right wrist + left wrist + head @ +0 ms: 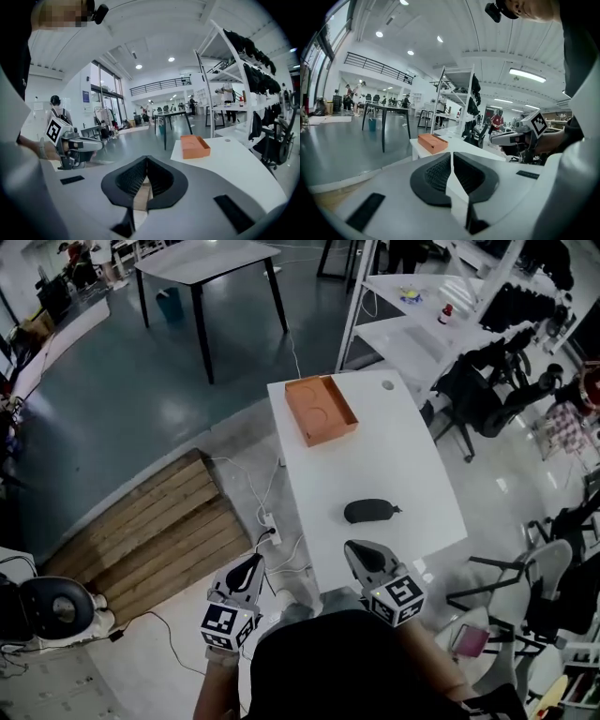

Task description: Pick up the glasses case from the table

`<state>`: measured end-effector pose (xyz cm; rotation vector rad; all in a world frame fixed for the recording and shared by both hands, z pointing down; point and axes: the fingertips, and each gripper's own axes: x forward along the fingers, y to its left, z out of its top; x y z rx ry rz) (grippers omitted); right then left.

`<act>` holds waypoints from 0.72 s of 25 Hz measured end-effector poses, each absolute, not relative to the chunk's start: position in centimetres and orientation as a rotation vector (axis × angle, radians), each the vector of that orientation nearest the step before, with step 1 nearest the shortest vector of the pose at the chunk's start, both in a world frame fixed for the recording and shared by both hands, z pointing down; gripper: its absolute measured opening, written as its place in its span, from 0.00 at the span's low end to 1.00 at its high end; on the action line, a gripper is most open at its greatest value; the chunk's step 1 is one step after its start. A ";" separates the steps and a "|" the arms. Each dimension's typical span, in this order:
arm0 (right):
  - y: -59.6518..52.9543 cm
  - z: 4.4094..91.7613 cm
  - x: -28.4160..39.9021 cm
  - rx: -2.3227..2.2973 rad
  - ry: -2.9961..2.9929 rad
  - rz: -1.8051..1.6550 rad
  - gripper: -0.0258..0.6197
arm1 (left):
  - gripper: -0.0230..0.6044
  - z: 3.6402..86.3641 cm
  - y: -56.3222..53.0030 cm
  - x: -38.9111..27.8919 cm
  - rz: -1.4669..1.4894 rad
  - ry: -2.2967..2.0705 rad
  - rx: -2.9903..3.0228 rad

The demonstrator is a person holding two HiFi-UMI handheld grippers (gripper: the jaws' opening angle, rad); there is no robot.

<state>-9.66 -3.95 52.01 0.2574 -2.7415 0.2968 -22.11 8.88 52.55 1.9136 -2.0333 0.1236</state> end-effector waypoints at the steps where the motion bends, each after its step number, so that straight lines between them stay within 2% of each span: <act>1: -4.8 52.1 -9.1 0.285 -2.737 0.303 0.08 | 0.07 52.7 7.9 -21.9 0.135 -2.014 1.928; 8: -10.5 52.5 -3.5 0.519 -2.707 0.361 0.08 | 0.08 53.5 -0.6 -18.8 0.213 -1.856 2.084; 9: -11.2 52.6 -2.6 0.554 -2.701 0.370 0.08 | 0.10 53.7 -1.8 -18.3 0.228 -1.829 2.104; 11: -12.4 52.8 -0.7 0.623 -2.689 0.388 0.08 | 0.23 54.2 -4.1 -17.0 0.259 -1.768 2.142; 15: -14.1 53.2 3.6 0.765 -2.654 0.426 0.08 | 0.39 55.4 -8.0 -13.8 0.364 -1.644 2.219; 18: -14.9 52.6 5.7 0.884 -2.618 0.465 0.08 | 0.46 55.4 -10.4 -12.4 0.448 -1.548 2.281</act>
